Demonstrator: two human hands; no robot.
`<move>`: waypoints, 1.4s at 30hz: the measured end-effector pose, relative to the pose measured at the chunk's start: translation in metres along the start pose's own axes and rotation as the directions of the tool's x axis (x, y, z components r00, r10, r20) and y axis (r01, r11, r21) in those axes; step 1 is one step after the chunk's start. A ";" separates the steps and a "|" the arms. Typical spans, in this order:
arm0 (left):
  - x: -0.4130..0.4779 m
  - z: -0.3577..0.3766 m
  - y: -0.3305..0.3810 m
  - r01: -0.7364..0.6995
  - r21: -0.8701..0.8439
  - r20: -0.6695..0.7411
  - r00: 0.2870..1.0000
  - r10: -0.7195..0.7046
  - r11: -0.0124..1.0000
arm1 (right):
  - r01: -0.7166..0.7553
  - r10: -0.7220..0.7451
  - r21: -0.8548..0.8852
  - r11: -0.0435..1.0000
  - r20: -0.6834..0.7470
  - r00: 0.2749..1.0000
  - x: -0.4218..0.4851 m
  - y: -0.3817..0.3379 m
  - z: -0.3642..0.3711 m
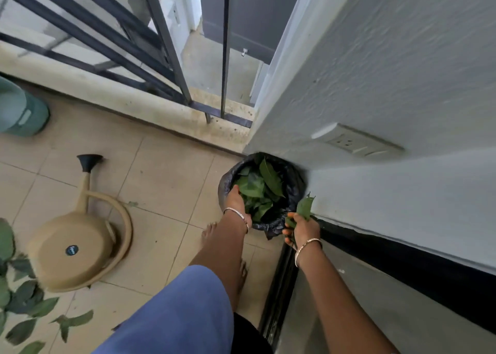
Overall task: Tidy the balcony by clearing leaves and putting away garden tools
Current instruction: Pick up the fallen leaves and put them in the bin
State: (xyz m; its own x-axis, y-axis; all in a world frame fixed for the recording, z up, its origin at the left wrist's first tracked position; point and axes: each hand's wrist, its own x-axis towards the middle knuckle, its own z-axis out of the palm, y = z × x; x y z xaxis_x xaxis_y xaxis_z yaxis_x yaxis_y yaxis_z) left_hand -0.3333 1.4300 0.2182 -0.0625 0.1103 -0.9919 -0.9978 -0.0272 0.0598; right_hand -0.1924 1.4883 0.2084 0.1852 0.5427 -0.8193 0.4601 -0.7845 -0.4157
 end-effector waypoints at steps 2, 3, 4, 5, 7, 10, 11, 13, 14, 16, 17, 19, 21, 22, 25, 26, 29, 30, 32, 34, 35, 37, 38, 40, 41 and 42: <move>0.017 -0.011 -0.002 -0.004 0.005 0.020 1.000 0.004 1.000 | 0.003 -0.003 -0.041 0.999 -0.002 1.000 0.020 0.004 0.012; 0.021 -0.017 -0.003 -0.009 0.006 0.034 0.999 0.009 1.000 | 0.007 -0.007 -0.076 0.997 -0.003 1.000 0.028 0.006 0.018; 0.025 -0.023 -0.003 -0.030 0.008 0.028 0.999 0.029 1.000 | 0.017 -0.017 -0.121 0.992 0.000 1.000 0.035 0.007 0.024; 0.023 -0.029 -0.002 -0.056 0.034 0.009 0.998 0.056 0.998 | 0.032 -0.030 -0.161 0.986 0.012 0.999 0.039 0.007 0.030; 0.016 -0.044 -0.001 -0.110 0.068 -0.053 0.992 0.114 0.992 | 0.066 -0.050 -0.215 0.974 0.080 0.996 0.046 0.004 0.042; 0.006 -0.067 -0.004 -0.137 0.060 -0.076 0.987 0.141 0.989 | 0.105 -0.073 -0.312 0.944 0.114 0.991 0.045 -0.003 0.051; -0.003 -0.072 -0.005 -0.134 0.039 -0.082 0.987 0.137 0.990 | 0.113 -0.090 -0.346 0.931 0.082 0.993 0.045 -0.004 0.050; -0.027 -0.083 -0.005 -0.134 -0.033 -0.122 0.984 0.129 0.990 | 0.117 -0.114 -0.364 0.924 0.029 0.993 0.032 -0.011 0.045; -0.040 -0.090 -0.003 -0.144 -0.073 -0.149 0.980 0.132 0.987 | 0.109 -0.107 -0.351 0.930 0.026 0.994 0.017 -0.017 0.043; -0.068 -0.098 -0.001 -0.165 -0.166 -0.178 0.975 0.135 0.972 | 0.103 -0.095 -0.329 0.939 0.040 0.995 -0.019 -0.031 0.038; -0.087 -0.104 0.003 -0.173 -0.206 -0.184 0.974 0.136 0.963 | 0.129 -0.117 -0.319 0.939 0.059 0.991 -0.041 -0.038 0.036; -0.124 -0.117 0.013 -0.171 -0.272 -0.205 0.972 0.116 0.947 | 0.214 -0.199 -0.310 0.926 0.082 0.977 -0.081 -0.046 0.034; -0.163 -0.126 0.024 -0.195 -0.313 -0.231 0.965 0.124 0.930 | 0.304 -0.284 -0.320 0.897 0.111 0.952 -0.122 -0.050 0.033; -0.185 -0.133 0.030 -0.220 -0.341 -0.234 0.961 0.144 0.914 | 0.350 -0.321 -0.331 0.877 0.141 0.937 -0.147 -0.050 0.033; -0.245 -0.163 0.033 -0.283 -0.413 -0.250 0.949 0.191 0.865 | 0.462 -0.395 -0.365 0.808 0.247 0.885 -0.207 -0.040 0.032; -0.259 -0.174 0.032 -0.301 -0.438 -0.267 0.943 0.197 0.847 | 0.500 -0.416 -0.390 0.773 0.283 0.864 -0.212 -0.034 0.032; -0.301 -0.220 0.015 -0.386 -0.491 -0.327 0.913 0.245 0.781 | 0.598 -0.461 -0.392 0.699 0.393 0.796 -0.265 -0.022 0.032; -0.313 -0.237 0.010 -0.413 -0.515 -0.360 0.899 0.248 0.751 | 0.628 -0.467 -0.366 0.687 0.439 0.767 -0.297 -0.022 0.030; -0.335 -0.271 -0.001 -0.456 -0.562 -0.412 0.878 0.244 0.690 | 0.670 -0.457 -0.301 0.678 0.542 0.706 -0.343 -0.017 0.032; -0.354 -0.309 -0.015 -0.492 -0.615 -0.457 0.859 0.229 0.617 | 0.722 -0.439 -0.293 0.627 0.633 0.638 -0.378 -0.004 0.037; -0.363 -0.327 -0.022 -0.509 -0.635 -0.481 0.849 0.218 0.581 | 0.745 -0.424 -0.298 0.597 0.671 0.608 -0.393 0.003 0.041; -0.380 -0.362 -0.037 -0.542 -0.678 -0.532 0.828 0.179 0.497 | 0.794 -0.392 -0.312 0.522 0.739 0.548 -0.423 0.019 0.048; -0.385 -0.380 -0.046 -0.555 -0.700 -0.553 0.820 0.150 0.449 | 0.821 -0.378 -0.315 0.476 0.770 0.514 -0.438 0.028 0.052; -0.394 -0.414 -0.066 -0.581 -0.740 -0.597 0.800 0.069 0.338 | 0.877 -0.336 -0.300 0.376 0.838 0.430 -0.470 0.047 0.062; -0.397 -0.428 -0.074 -0.595 -0.752 -0.614 0.789 0.028 0.285 | 0.891 -0.305 -0.299 0.342 0.862 0.406 -0.483 0.056 0.070; -0.399 -0.444 -0.087 -0.609 -0.761 -0.629 0.777 -0.027 0.222 | 0.907 -0.265 -0.295 0.300 0.888 0.377 -0.495 0.069 0.079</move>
State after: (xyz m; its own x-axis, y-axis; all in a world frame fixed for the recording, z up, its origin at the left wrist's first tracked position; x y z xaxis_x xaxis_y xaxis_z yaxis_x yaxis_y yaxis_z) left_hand -0.2125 0.9473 0.5588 -0.0090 -0.5390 -0.8422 -0.1676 -0.8295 0.5327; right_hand -0.3210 1.1415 0.5538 -0.8230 0.1463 -0.5488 0.5624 0.3451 -0.7514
